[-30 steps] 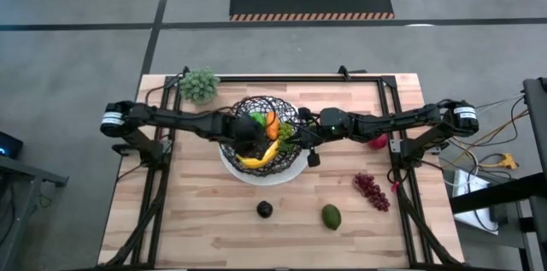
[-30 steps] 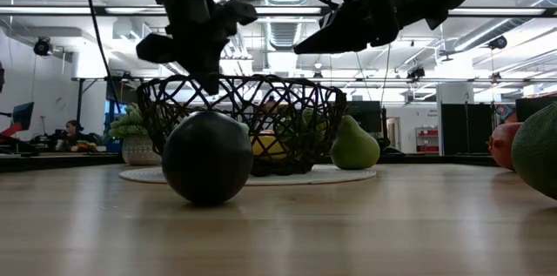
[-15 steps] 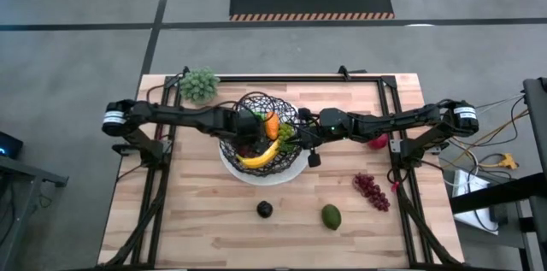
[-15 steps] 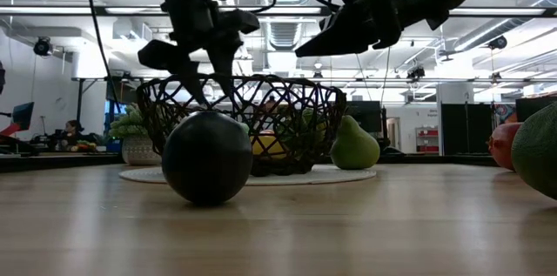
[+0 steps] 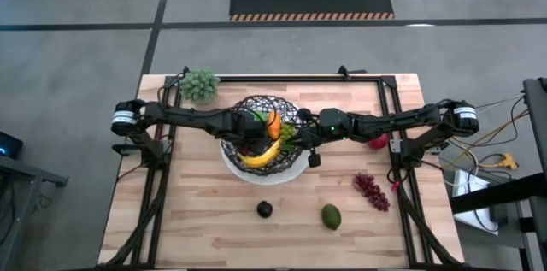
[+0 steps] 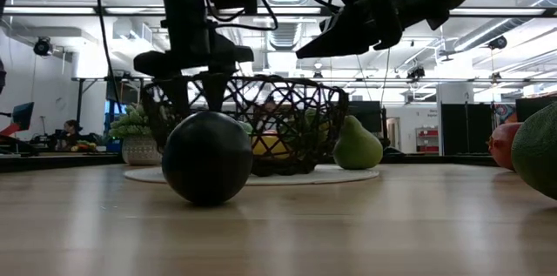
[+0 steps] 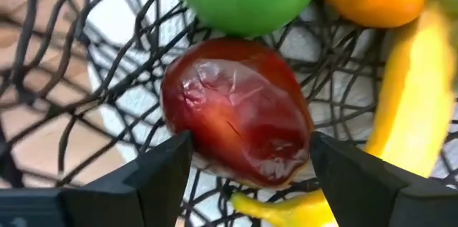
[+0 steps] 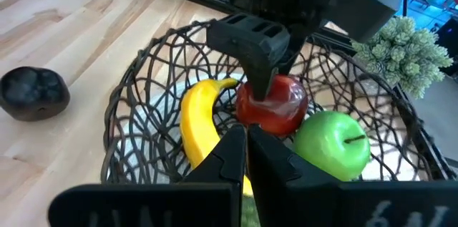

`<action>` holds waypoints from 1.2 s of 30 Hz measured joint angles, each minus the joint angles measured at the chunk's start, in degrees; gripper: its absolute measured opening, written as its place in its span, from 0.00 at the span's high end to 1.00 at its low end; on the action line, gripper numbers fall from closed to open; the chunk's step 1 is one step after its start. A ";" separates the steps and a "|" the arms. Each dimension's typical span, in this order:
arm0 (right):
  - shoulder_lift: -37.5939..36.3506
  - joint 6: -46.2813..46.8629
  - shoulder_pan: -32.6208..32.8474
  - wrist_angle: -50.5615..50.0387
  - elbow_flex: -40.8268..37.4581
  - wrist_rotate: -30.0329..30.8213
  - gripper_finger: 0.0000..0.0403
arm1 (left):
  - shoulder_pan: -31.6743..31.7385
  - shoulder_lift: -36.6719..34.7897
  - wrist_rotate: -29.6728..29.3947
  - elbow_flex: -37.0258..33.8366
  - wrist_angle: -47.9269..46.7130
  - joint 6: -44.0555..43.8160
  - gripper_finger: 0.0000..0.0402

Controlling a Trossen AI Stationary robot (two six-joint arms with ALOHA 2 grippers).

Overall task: Build produce basket
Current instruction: Put the red apple into the wire basket

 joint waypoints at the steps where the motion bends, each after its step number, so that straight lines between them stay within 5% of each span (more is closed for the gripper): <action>1: 0.00 0.02 0.00 -0.09 0.00 0.00 0.98 | 0.01 0.04 -0.07 -0.06 0.16 0.00 0.34; 21: 0.00 -0.07 0.00 -0.83 -0.04 0.00 0.98 | 0.25 -1.31 0.78 -0.18 2.63 0.11 0.33; 36: 0.00 0.03 0.01 -0.89 -0.03 -0.01 0.98 | 0.38 -1.36 1.90 -0.16 4.89 2.42 0.03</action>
